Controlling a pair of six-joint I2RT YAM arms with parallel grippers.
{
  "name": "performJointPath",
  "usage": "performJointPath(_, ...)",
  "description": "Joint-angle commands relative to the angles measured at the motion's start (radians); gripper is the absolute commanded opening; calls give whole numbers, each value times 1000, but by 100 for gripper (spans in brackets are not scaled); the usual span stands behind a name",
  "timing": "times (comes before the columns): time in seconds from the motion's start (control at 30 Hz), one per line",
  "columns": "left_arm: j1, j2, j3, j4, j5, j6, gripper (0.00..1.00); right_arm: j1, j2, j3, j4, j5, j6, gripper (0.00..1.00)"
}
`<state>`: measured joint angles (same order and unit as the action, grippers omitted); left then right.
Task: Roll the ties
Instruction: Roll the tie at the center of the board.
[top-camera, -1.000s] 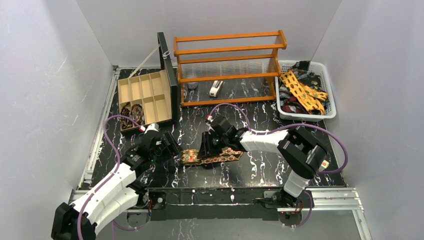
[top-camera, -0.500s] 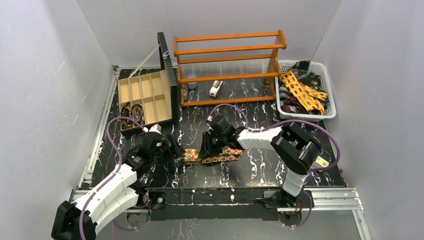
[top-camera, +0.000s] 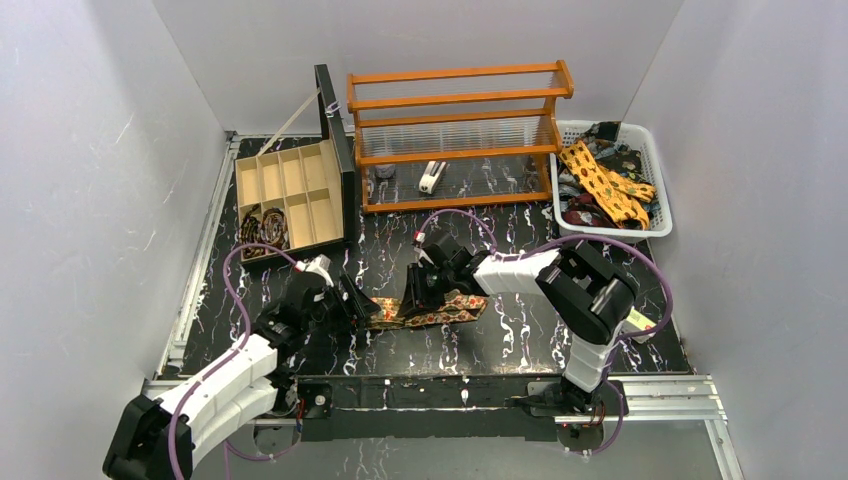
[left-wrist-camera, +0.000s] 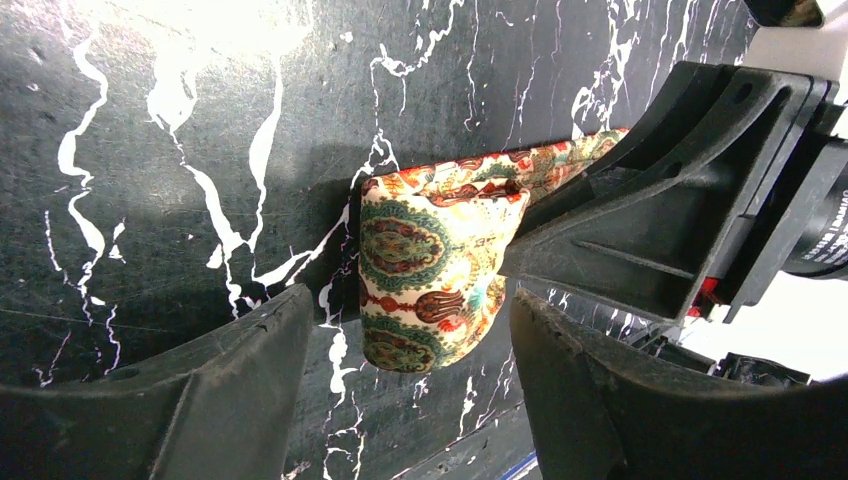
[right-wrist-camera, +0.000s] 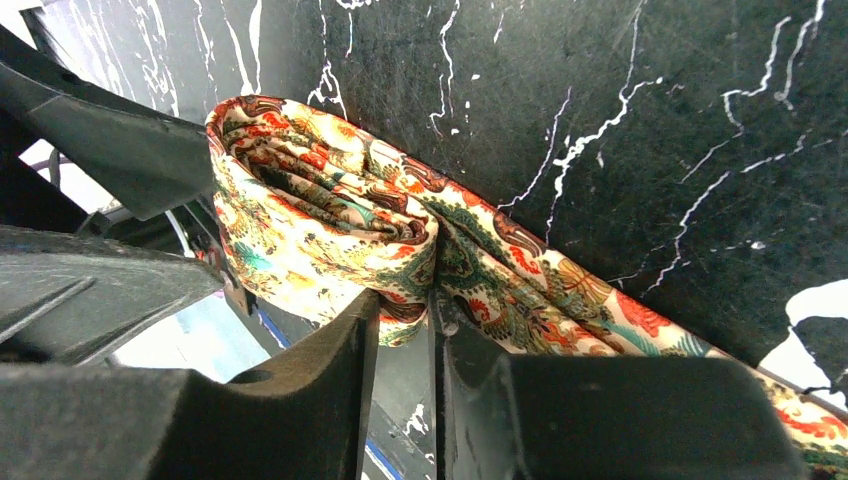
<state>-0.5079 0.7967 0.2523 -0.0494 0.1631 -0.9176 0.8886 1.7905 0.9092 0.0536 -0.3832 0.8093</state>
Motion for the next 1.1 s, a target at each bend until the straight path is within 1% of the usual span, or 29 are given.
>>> performJointPath(0.0, -2, -4, -51, 92, 36, -42, 68, -21, 41, 3, -28, 2, -4, 31)
performJointPath(0.13, -2, 19, -95, 168, 45, -74, 68, -25, 51, 0, -26, -15, -2, 30)
performJointPath(0.23, -3, 41, -106, 196, 49, -83, 67, -28, 58, -1, -31, -17, 1, 29)
performJointPath(0.53, -3, 38, -139, 208, 52, -94, 61, -32, 82, 4, -46, -29, 8, 26)
performJointPath(0.67, -2, 70, -155, 232, 71, -81, 60, -34, 93, 8, -52, -32, 10, 26)
performJointPath(0.83, -2, 119, -156, 283, 90, -79, 55, -35, 108, 11, -52, -42, 11, 26)
performJointPath(1.07, -2, 145, -137, 297, 79, -74, 45, -38, 121, 13, -53, -59, 11, 25)
